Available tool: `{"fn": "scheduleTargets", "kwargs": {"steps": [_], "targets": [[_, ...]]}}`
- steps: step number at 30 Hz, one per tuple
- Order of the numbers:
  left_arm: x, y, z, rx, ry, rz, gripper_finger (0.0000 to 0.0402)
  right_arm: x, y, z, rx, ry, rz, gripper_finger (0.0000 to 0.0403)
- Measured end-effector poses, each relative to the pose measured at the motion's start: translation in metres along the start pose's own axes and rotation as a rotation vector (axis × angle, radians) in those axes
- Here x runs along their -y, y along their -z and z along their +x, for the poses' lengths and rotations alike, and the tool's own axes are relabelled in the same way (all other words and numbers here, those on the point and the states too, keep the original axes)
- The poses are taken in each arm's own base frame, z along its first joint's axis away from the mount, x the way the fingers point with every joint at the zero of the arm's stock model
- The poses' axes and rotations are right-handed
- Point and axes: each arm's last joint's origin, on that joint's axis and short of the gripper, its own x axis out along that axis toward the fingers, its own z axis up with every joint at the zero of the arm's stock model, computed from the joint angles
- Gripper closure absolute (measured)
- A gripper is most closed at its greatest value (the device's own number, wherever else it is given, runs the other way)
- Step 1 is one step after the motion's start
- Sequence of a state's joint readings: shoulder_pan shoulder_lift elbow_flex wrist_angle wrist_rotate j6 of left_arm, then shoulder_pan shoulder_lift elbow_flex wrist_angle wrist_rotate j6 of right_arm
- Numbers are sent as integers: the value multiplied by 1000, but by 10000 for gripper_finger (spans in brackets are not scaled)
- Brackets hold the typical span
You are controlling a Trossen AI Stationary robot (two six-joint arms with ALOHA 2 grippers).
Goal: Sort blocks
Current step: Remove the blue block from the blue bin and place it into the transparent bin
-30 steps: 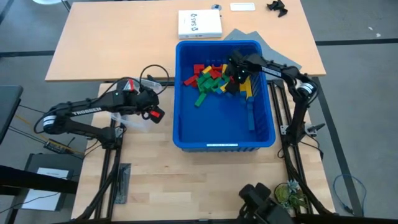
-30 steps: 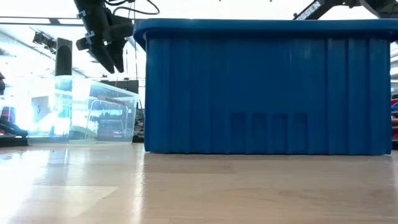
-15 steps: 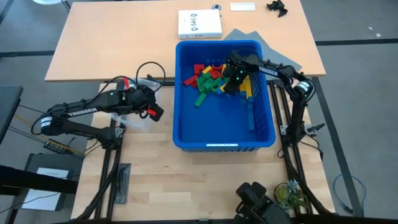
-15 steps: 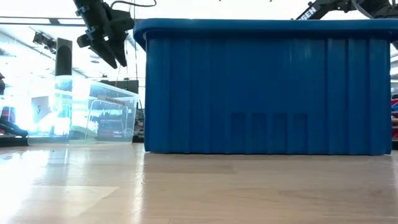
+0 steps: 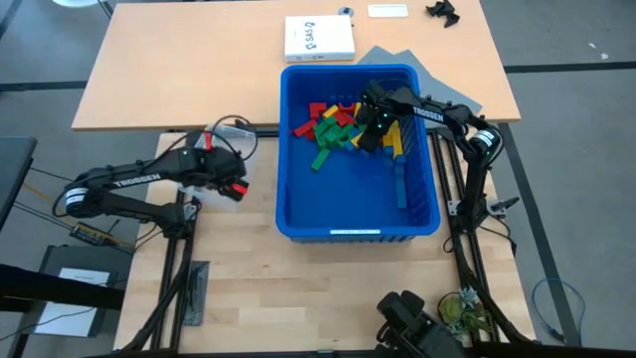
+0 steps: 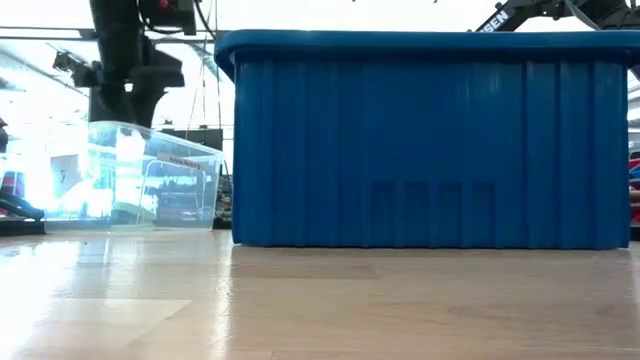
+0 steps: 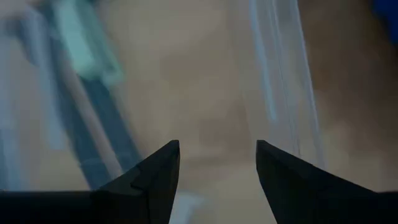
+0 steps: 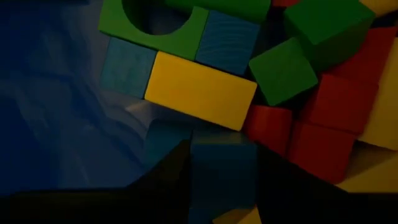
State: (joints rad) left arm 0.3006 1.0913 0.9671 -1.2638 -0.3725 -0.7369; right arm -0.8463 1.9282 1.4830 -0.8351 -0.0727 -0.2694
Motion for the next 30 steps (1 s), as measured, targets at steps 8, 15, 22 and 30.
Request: {"fn": "scheduleTargets", "kwargs": {"steps": [8, 15, 22, 30], "targets": [[13, -2, -4, -115, 290, 13, 184, -4, 0, -6, 6, -8, -40, 276], [35, -20, -16, 94, 511, 7, 184, -15, 0, -48, 110, 11, -75, 276], [40, -38, -40, 318, 559, 46, 184, -49, 1, -108, 324, -20, -142, 276], [29, -62, -86, 626, 435, 130, 184, -124, -21, -141, 667, -189, -223, 276]]}}
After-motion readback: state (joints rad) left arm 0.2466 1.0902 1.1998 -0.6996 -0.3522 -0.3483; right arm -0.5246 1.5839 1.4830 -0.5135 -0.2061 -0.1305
